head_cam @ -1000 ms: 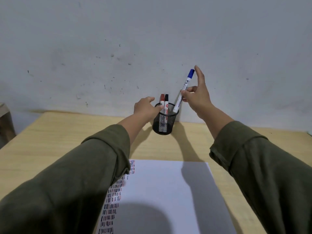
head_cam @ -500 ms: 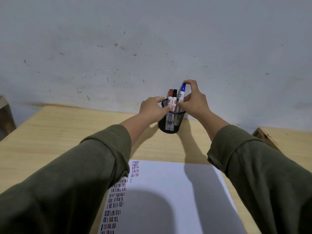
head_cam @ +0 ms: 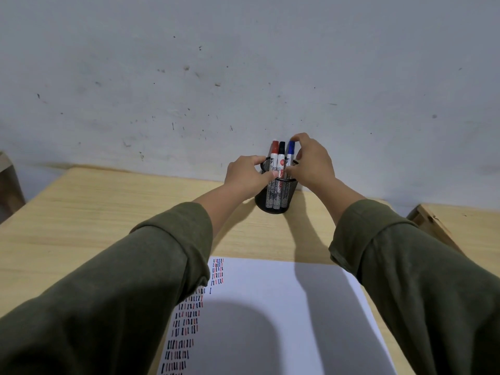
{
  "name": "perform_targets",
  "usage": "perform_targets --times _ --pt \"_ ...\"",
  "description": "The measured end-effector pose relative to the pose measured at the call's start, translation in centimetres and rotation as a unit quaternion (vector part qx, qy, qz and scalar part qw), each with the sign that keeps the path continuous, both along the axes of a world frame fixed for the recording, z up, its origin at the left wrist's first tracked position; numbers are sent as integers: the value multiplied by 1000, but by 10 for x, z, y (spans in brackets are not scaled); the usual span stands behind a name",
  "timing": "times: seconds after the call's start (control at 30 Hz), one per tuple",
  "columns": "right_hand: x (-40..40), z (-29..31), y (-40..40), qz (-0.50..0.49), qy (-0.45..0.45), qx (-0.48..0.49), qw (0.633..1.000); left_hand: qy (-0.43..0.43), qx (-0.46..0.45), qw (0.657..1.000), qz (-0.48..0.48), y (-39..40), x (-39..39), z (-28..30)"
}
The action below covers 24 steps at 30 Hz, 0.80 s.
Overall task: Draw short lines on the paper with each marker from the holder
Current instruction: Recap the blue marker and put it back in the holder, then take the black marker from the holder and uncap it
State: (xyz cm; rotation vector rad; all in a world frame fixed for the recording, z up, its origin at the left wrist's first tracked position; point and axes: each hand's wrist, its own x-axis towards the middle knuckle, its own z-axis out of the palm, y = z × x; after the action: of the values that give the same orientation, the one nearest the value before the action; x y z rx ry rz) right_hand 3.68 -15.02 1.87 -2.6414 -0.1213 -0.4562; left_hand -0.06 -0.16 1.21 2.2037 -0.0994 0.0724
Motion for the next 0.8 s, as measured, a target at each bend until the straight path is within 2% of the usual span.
perform_targets --times 0.17,0.3,0.5,0.6,0.7,0.8 --pt "2 -1 -2 27 -3 -31 999 3 -13 1000 2 -1 0 0" --pt "1 0 -2 23 -1 -3 1000 4 -14 1000 9 -2 1 -1" --pt "-16 -10 5 38 -33 183 982 5 -18 1000 20 -3 4 -5" --pt "-23 -12 6 32 -30 242 969 11 -5 1000 21 -4 4 -5" --pt "-26 -1 6 13 -58 322 945 9 22 999 38 -2 7 1" --pt "-30 23 4 11 -102 384 918 -36 -15 998 50 -1 7 21"
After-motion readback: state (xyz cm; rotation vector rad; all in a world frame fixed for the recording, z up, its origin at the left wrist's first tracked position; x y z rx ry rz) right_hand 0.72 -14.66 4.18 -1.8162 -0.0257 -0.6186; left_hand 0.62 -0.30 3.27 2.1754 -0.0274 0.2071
